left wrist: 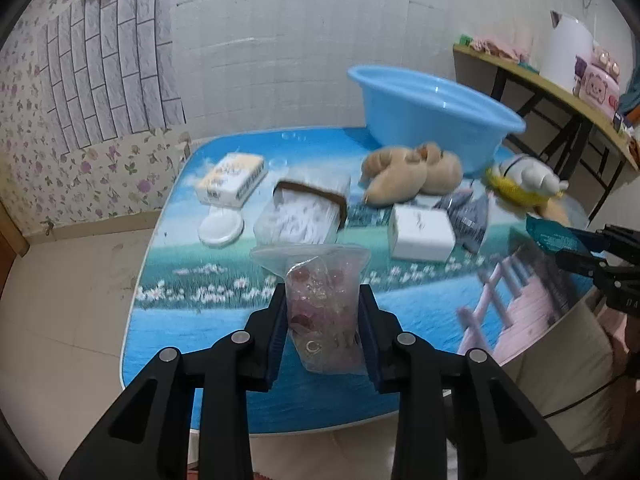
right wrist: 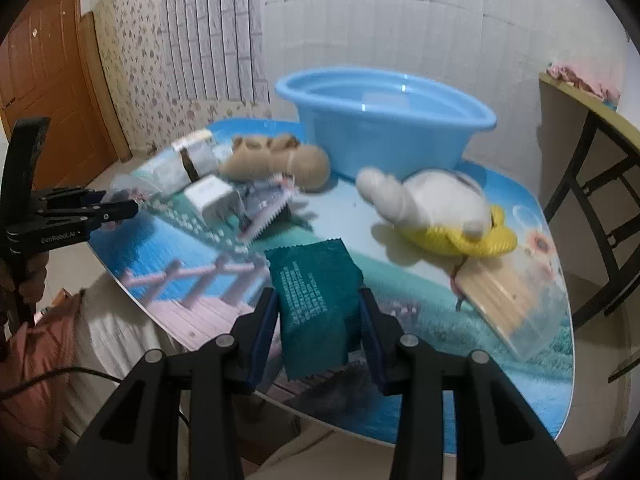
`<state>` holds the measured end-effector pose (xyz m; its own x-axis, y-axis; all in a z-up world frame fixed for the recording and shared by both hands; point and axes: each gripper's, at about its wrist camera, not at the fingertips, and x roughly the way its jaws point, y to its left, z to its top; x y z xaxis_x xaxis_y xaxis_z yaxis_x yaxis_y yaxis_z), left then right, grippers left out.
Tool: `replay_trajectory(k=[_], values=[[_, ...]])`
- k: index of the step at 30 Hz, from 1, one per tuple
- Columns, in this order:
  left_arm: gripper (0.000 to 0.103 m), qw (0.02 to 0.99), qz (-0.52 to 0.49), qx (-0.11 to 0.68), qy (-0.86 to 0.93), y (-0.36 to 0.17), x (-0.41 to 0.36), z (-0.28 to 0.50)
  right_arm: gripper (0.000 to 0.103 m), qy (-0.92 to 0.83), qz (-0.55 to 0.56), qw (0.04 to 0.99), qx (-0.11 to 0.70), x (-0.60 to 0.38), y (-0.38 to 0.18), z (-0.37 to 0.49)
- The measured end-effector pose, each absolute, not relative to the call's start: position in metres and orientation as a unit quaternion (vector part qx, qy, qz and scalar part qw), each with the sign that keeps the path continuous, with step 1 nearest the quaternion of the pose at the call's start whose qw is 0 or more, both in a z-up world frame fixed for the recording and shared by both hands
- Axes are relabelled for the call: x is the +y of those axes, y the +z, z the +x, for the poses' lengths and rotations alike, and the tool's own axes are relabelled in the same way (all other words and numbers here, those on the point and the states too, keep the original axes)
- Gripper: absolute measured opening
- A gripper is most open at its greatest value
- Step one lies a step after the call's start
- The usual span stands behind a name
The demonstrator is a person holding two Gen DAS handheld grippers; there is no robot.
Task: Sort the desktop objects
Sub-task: 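Lift the pink bag and teal packet and carry them toward the blue basin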
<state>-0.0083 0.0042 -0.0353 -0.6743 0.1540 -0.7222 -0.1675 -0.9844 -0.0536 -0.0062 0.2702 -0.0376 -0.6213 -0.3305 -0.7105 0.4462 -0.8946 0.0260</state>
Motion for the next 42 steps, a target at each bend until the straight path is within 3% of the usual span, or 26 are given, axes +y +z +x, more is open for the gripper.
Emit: replay_trajectory(k=[21,39,42], values=[[0.032,0.129,-0.343,0.018,0.93,0.026,0.062,-0.046,0.039,-0.931,0.284,0.222,0.059,0.271,0.022,-0.036],[0.032,0.152,-0.315,0.038,0.936,0.054,0.11,-0.112,0.039,-0.938,0.285,0.195,0.016,0.301,0.014,-0.106],[0.038,0.142,-0.342,0.049,0.927,0.038,0.108,-0.106,0.039,-0.938,0.287,0.193,0.007,0.304,0.011,-0.112]])
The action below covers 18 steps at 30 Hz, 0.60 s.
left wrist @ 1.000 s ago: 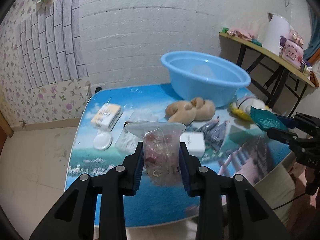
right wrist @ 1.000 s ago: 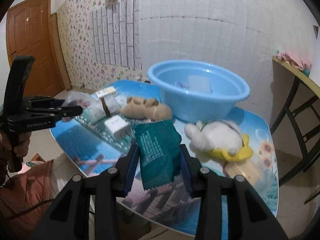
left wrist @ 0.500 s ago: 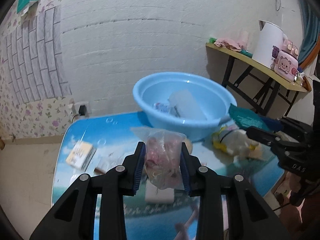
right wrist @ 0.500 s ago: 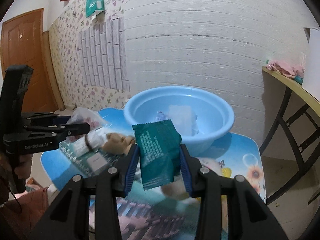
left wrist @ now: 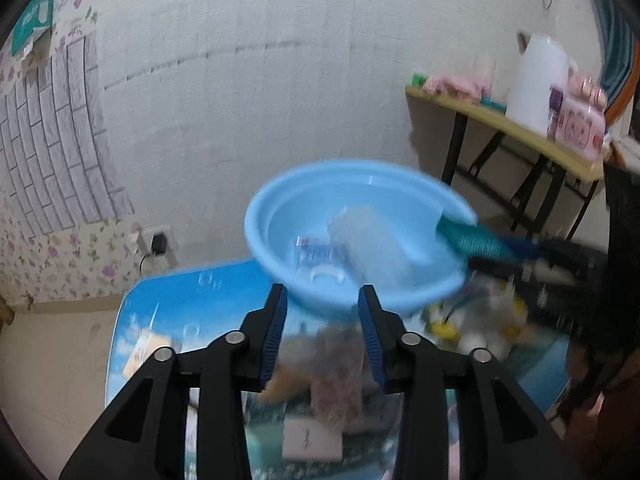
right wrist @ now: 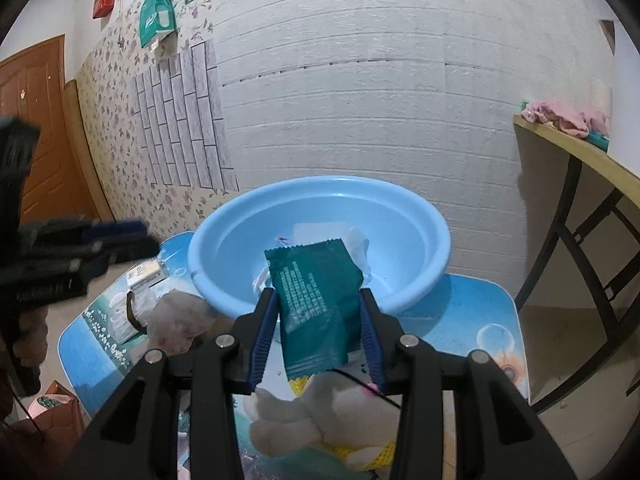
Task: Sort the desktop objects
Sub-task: 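Lift the pink bag and teal packet and carry them toward the blue basin, then lower the pink bag and teal packet into the basin and open both tools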
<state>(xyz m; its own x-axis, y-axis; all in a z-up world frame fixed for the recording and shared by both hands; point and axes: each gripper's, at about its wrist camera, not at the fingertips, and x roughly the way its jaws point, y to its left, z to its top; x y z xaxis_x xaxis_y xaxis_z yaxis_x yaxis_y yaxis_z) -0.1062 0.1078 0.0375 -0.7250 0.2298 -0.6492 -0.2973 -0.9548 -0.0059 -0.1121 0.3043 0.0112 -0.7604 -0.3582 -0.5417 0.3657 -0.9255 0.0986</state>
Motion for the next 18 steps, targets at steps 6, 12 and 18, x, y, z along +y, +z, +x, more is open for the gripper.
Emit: replay_trajectory(k=[6,12,18], values=[[0.055,0.153,-0.411,0.031,0.898,-0.008,0.102,-0.099,0.039,-0.938,0.288,0.192,0.003,0.304,0.008,-0.114],[0.066,0.157,-0.433,0.037,0.887,-0.031,0.104,-0.102,0.039,-0.937,0.291,0.191,0.01,0.3,0.009,-0.111],[0.029,0.172,-0.421,0.051,0.889,-0.029,0.105,-0.099,0.039,-0.936,0.299,0.183,0.009,0.3,0.007,-0.111]])
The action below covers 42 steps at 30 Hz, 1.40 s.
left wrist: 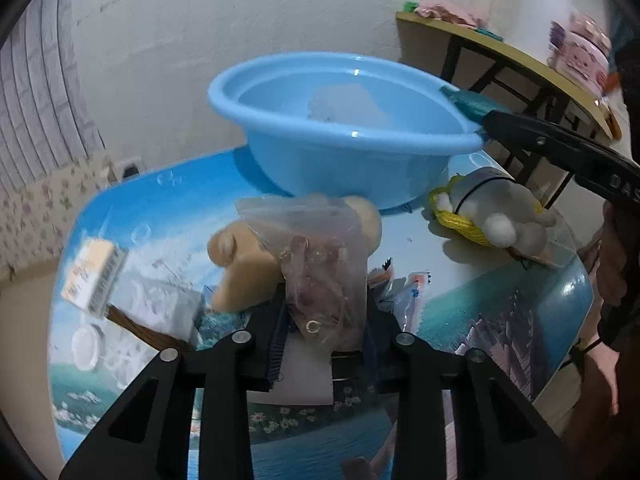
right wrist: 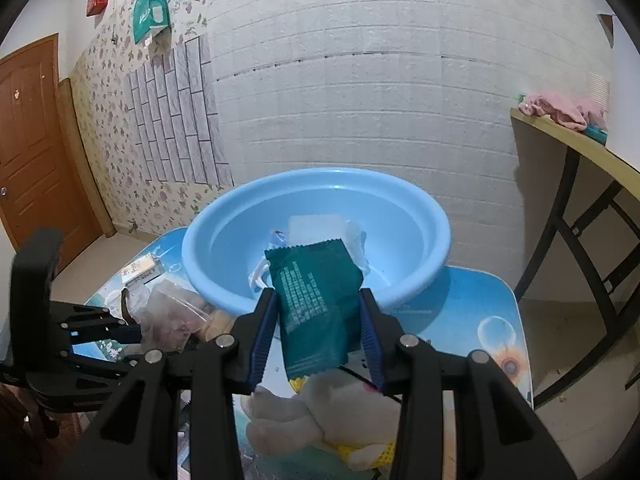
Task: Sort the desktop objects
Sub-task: 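Lower the pink bag and teal packet into the basin and open both tools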
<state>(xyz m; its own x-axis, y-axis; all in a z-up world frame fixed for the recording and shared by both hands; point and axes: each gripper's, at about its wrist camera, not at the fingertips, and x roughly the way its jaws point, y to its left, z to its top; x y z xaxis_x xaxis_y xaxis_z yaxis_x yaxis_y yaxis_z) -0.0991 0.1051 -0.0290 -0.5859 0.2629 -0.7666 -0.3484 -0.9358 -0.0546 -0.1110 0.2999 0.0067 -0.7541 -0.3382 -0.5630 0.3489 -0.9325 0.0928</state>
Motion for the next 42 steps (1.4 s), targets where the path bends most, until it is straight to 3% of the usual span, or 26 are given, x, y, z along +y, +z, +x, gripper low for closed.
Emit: replay_trajectory(k=[17,27,33,35,38,42], values=[[0.025,0.157,-0.329,0.022,0.931,0.039,0.093,-0.108,0.039,-0.938,0.293,0.186,0.009,0.297,0.004,-0.115],[0.026,0.18,-0.327,0.055,0.926,0.039,0.13,-0.142,0.04,-0.937,0.291,0.192,0.014,0.294,0.002,-0.126],[0.044,0.182,-0.335,0.065,0.922,0.033,0.136,-0.146,0.041,-0.937,0.291,0.192,0.016,0.289,0.001,-0.132],[0.058,0.18,-0.337,0.065,0.922,0.033,0.134,-0.145,0.049,-0.936,0.291,0.197,0.015,0.288,0.0,-0.132],[0.062,0.18,-0.337,0.062,0.922,0.033,0.13,-0.141,0.063,-0.934,0.292,0.207,0.016,0.282,0.001,-0.129],[0.067,0.176,-0.338,0.063,0.922,0.032,0.127,-0.137,0.064,-0.935,0.289,0.2,0.033,0.277,0.001,-0.123]])
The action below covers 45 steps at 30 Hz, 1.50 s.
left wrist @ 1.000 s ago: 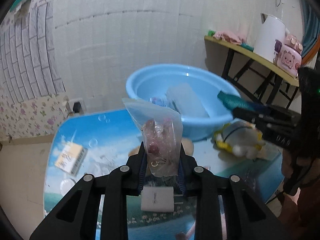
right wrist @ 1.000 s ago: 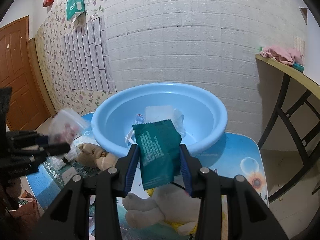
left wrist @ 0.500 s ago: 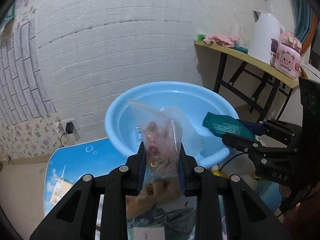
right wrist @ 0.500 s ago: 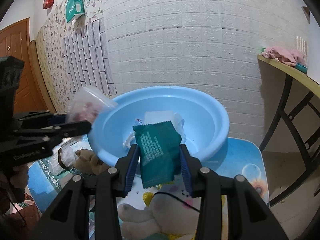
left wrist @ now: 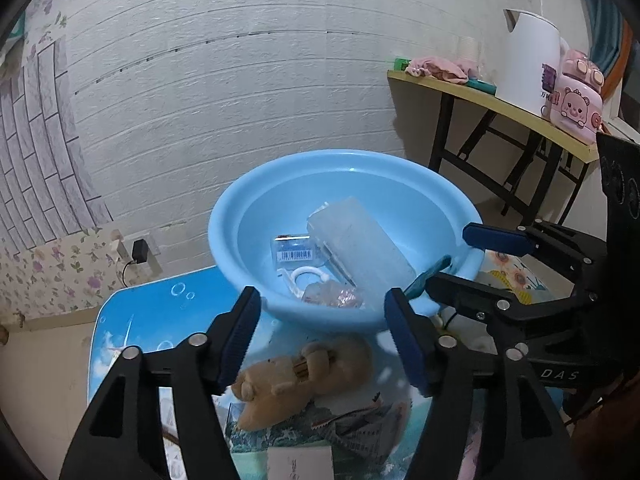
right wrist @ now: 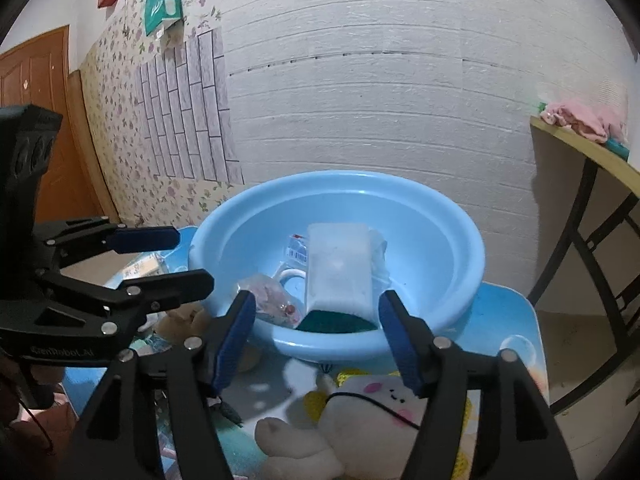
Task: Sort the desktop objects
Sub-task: 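Lower the pink bag and teal packet into the basin and open both tools, then move both tools back over the table toward the floss box and toothpick box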
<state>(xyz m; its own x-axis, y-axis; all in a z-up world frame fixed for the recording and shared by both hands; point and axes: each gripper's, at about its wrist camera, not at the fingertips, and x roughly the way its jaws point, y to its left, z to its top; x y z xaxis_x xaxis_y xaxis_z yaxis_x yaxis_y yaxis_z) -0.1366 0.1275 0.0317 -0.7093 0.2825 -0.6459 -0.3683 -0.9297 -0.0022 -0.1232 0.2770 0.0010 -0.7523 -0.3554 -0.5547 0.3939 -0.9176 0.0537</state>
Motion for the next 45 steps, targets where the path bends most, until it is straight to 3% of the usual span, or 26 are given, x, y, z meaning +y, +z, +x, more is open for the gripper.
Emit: replay_trajectory(k=[3,5,7,12,14,23,28,40,45], values=[[0.077,0.173,-0.34,0.062,0.922,0.03,0.12,-0.129,0.064,-0.936,0.288,0.2,0.038,0.278,0.002,-0.116],[0.093,0.162,-0.338,0.068,0.925,0.027,0.114,-0.124,0.064,-0.937,0.287,0.195,0.044,0.279,0.002,-0.111],[0.094,0.152,-0.337,0.075,0.926,0.024,0.109,-0.119,0.07,-0.936,0.295,0.186,0.045,0.281,-0.001,-0.106],[0.097,0.127,-0.356,0.071,0.923,0.013,0.093,-0.11,0.07,-0.921,0.342,0.186,0.009,0.291,-0.016,-0.102],[0.103,0.117,-0.362,0.065,0.923,0.01,0.085,-0.105,0.07,-0.922,0.345,0.178,0.012,0.292,-0.018,-0.094],[0.103,0.096,-0.379,0.034,0.92,-0.004,0.055,-0.08,0.071,-0.924,0.35,0.151,0.021,0.299,-0.021,-0.07],[0.103,0.075,-0.366,0.055,0.926,-0.006,0.047,-0.064,0.09,-0.926,0.351,0.138,0.025,0.299,-0.02,-0.059],[0.103,0.029,-0.38,0.053,0.923,-0.023,0.02,-0.041,0.09,-0.919,0.368,0.14,0.032,0.299,-0.026,-0.035],[0.103,0.067,-0.415,0.0,0.907,-0.032,0.006,-0.042,0.09,-0.915,0.381,0.129,0.019,0.307,-0.033,-0.033]])
